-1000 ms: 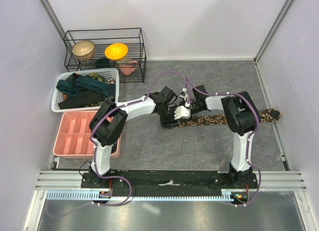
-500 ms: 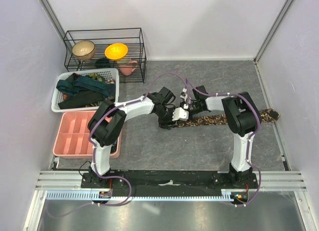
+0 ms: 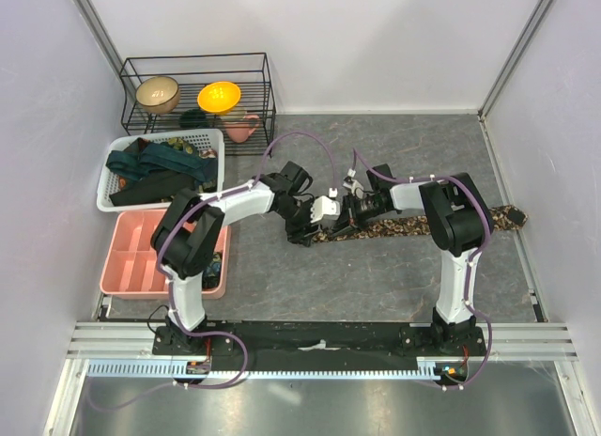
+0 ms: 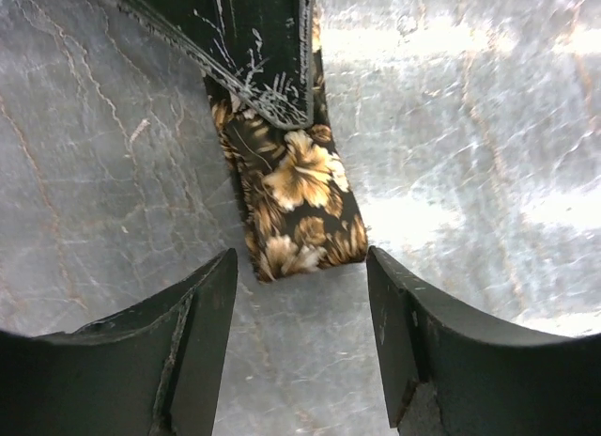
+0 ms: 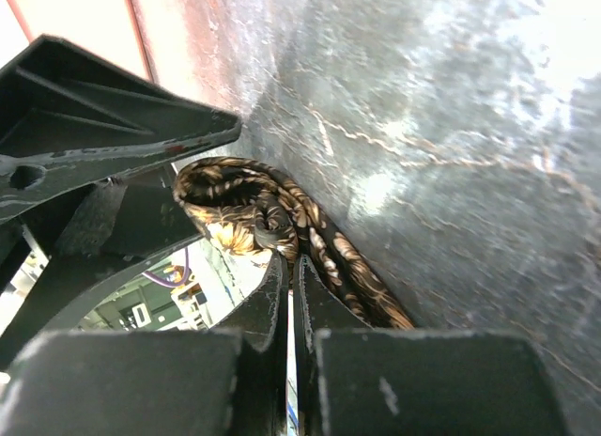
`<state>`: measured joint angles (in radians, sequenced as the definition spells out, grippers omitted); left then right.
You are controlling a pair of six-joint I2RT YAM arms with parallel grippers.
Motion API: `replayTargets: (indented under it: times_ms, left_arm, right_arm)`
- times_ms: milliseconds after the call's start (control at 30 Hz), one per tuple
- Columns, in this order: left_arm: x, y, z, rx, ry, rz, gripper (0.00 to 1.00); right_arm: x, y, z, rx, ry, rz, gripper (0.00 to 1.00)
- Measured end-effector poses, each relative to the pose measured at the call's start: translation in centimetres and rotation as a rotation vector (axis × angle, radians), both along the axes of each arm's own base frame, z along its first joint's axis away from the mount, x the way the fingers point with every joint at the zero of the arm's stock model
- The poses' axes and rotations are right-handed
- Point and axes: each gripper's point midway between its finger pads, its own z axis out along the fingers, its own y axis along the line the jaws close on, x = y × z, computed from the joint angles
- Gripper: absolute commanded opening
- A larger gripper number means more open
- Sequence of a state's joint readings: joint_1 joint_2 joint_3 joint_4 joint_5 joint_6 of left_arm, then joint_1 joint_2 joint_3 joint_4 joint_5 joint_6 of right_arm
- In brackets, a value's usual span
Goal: Roll the ties
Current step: Roll the tie at the center of the board.
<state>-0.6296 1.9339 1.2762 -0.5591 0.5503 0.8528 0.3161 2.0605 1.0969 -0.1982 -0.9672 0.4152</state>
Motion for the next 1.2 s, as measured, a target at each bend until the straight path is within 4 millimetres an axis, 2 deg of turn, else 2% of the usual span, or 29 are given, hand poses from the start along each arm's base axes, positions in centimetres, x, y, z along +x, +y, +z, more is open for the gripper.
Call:
replayTargets:
  times_ms: [167, 400, 700, 933, 1033, 1133, 1200]
  left_arm:
    - [-0.3, -0.5, 1.1, -0.087, 0.010, 0.055, 0.70]
    - [0.6, -1.1, 2.7, -0.201, -0.016, 0.098, 0.73]
    - [0.2, -1.6, 2.5, -0.176, -0.056, 0.056, 0.73]
    - [-0.7, -1.7, 1.5, -0.096, -0.095, 0.019, 0.61]
    - [-0.2, -1.9, 1.3, -0.082, -0.104, 0.023, 0.55]
    - [0.3, -2.2, 1.3, -0.079, -0.111, 0.027, 0.44]
    - [0.7, -2.5, 1.5, -0.085, -0.117, 0.027, 0.42]
  right_arm:
    - [0.0, -0.3, -0.3, 0.001, 0.009, -0.006, 0.00]
    - [0.0, -0.4, -0.4, 0.010, 0.017, -0.007, 0.00]
    - [0.0, -0.4, -0.4, 0.010, 0.017, -0.007, 0.00]
    - [0.1, -0.4, -0.4, 0.010, 0.017, -0.009, 0.00]
    - [0.0, -0.4, -0.5, 0.010, 0.017, -0.009, 0.00]
    - [0.0, -0.4, -0.4, 0.011, 0.018, -0.008, 0.00]
    - [0.0, -0.4, -0.5, 0.012, 0.020, -0.009, 0.00]
